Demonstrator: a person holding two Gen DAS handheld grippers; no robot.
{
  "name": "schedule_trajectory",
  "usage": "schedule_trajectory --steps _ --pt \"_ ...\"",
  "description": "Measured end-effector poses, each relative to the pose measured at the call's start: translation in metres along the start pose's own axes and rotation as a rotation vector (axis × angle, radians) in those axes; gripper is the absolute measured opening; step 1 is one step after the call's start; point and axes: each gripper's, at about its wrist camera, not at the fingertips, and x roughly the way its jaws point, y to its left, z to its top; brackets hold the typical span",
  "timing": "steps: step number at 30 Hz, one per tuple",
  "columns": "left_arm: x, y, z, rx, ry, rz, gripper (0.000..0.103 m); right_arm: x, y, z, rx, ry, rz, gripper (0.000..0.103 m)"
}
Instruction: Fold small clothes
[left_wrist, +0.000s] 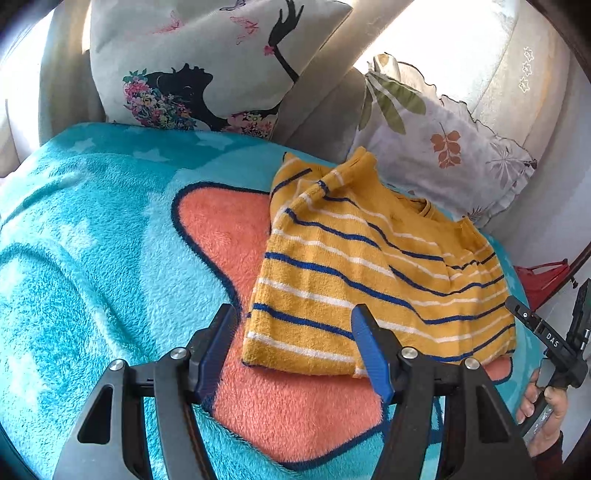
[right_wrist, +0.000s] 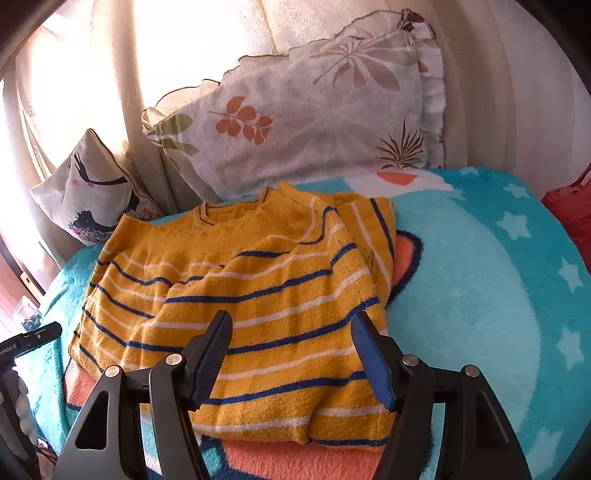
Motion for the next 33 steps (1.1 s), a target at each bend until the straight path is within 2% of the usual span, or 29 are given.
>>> schedule_trajectory --steps 3,7,12,16,19,22,25,27,28,31,33 --pt "0.009 0.008 -0.007 -0.040 -0.009 0.007 0.064 0.003 0.010 -0.003 -0.017 -0.015 0.010 0.072" --pt "0.015 0.021 -0.012 -0.102 -0.070 0.024 0.064 0.011 0.019 -0.009 -0.052 -0.021 0.011 0.072" --pt "0.022 0.038 -0.012 -0.186 -0.052 -0.054 0.068 0.032 0.018 -0.018 -0.050 0.049 0.015 0.073" --pt "0.023 0.040 -0.009 -0.198 -0.031 -0.083 0.070 0.034 0.013 -0.016 -0.027 0.075 0.028 0.073" --pt "0.027 0.038 -0.003 -0.207 -0.007 -0.132 0.071 0.025 0.021 -0.009 -0.039 0.071 0.015 0.073" --pt "0.039 0.026 0.003 -0.191 0.017 -0.151 0.075 0.018 0.041 0.005 -0.069 0.053 0.053 0.073" --pt "0.045 0.013 0.002 -0.152 0.013 -0.161 0.077 0.024 0.072 0.018 -0.115 0.077 0.130 0.073" --pt "0.043 0.009 -0.002 -0.139 0.011 -0.218 0.058 0.034 0.097 0.025 -0.149 0.109 0.181 0.073" --pt "0.042 0.010 -0.004 -0.139 0.004 -0.216 0.045 0.041 0.111 0.027 -0.172 0.128 0.211 0.073" --pt "0.039 0.019 -0.007 -0.180 -0.019 -0.264 0.035 0.066 0.167 0.034 -0.285 0.209 0.287 0.073" --pt "0.037 0.025 -0.008 -0.202 -0.028 -0.296 0.034 0.084 0.205 0.036 -0.367 0.266 0.321 0.073"
